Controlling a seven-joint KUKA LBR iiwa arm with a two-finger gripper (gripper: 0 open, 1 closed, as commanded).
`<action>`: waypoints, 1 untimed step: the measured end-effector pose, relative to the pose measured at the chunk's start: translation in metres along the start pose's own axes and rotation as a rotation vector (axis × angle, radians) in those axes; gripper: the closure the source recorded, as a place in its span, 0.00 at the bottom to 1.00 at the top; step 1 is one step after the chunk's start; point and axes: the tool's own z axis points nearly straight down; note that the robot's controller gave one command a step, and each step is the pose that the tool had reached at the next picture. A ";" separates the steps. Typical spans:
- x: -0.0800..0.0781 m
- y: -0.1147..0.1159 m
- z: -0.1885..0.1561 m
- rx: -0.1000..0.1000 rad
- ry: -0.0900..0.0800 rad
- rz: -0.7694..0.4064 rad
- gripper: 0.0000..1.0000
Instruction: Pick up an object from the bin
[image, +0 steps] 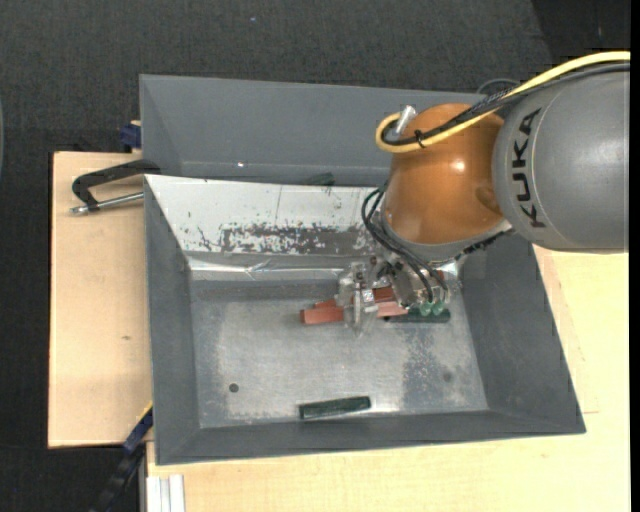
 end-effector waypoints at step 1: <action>0.003 -0.017 -0.047 0.000 0.005 0.009 1.00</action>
Offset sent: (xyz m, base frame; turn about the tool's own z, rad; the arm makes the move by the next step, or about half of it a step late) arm -0.0074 0.0124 0.0928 0.0096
